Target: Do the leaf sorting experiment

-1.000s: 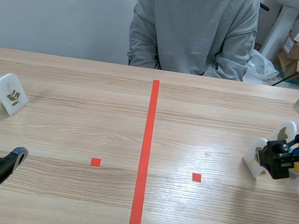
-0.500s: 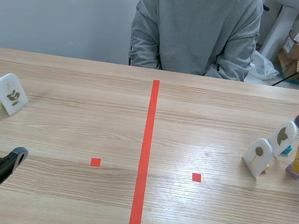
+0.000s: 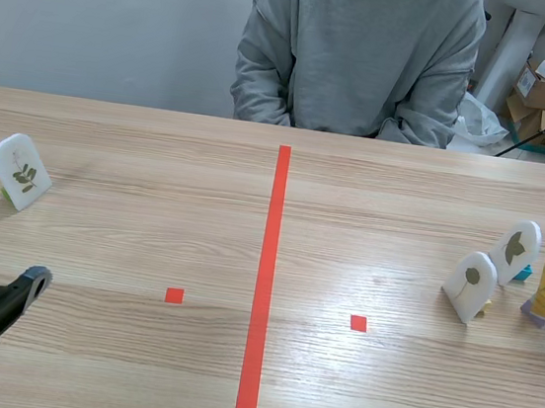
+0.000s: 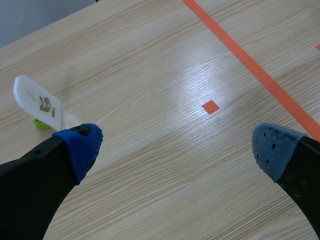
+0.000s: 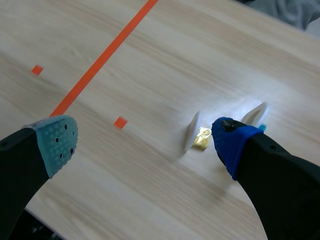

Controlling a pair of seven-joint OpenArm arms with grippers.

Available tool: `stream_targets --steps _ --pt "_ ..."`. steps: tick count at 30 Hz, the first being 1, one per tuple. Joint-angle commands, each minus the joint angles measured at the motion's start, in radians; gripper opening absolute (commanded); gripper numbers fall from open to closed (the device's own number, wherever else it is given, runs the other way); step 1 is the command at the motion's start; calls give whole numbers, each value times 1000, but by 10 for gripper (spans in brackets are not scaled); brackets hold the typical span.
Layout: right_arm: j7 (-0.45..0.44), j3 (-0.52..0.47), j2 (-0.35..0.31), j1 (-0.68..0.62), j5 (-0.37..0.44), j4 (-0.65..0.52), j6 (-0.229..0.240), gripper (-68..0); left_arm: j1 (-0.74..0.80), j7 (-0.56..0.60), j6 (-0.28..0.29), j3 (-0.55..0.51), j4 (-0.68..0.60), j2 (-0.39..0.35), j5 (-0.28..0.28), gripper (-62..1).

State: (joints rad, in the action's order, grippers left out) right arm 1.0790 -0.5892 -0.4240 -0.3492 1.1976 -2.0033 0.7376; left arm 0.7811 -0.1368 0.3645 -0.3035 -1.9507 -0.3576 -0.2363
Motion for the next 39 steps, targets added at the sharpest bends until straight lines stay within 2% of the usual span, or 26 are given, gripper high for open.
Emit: stream_targets --steps 1,6,11,13,19,39 --pt "3 5 3 -31 11 -7 8 -128 -3 19 2 -2 -20 -4 -7 14" --pt "11 6 24 -145 12 -45 8 -128 -4 43 64 -2 -20 -6 -7 14" --pt "16 6 60 -183 -30 -45 8 -128 -18 50 99 -2 -20 -6 -8 14" --pt "15 6 76 -183 -63 -44 8 -128 -21 50 100 -2 -20 -6 -8 14" --pt "16 6 100 -183 -72 -44 8 -128 -31 42 102 -2 -20 -6 -8 14" --pt "19 6 103 -183 -94 -44 8 -128 -31 13 102 -2 -20 -6 -7 14"
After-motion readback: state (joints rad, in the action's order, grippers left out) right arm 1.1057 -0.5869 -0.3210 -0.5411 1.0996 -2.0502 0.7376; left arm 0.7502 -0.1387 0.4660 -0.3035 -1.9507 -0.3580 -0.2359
